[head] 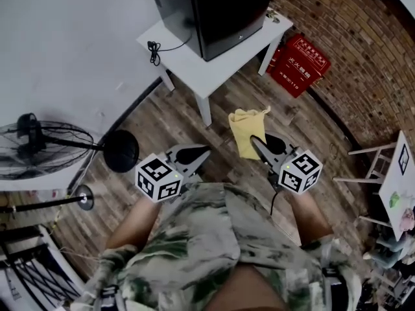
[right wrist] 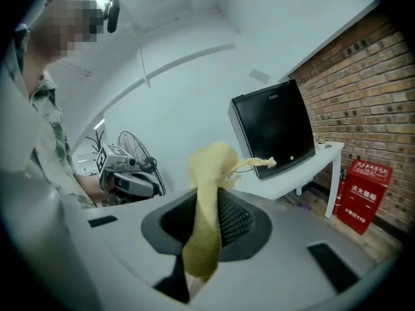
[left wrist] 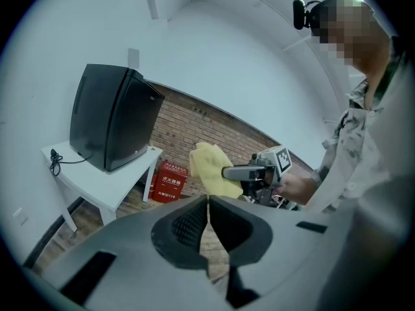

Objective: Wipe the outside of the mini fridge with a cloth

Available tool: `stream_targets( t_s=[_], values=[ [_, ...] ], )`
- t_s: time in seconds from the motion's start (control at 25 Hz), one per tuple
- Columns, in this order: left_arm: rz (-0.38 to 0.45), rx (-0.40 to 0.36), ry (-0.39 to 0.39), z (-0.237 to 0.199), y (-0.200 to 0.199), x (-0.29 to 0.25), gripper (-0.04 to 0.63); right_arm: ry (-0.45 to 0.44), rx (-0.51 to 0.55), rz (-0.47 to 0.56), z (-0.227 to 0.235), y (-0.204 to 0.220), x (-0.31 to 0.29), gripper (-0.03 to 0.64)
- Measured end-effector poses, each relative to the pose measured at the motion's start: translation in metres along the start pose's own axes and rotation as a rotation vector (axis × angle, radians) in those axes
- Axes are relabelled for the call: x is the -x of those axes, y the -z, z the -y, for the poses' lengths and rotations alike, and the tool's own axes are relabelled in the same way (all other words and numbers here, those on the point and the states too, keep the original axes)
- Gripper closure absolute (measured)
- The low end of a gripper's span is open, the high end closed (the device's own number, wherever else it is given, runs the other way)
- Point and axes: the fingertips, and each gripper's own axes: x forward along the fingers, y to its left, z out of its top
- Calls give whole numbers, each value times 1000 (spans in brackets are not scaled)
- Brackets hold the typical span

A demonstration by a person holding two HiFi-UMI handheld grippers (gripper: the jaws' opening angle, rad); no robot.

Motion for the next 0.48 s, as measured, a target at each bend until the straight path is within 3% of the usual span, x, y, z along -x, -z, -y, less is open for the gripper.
stream_targets(
  t_s=[0.48],
  values=[
    [1, -2, 13, 39, 7, -17, 563, 22, 23, 17, -11, 6, 47, 531]
  ],
)
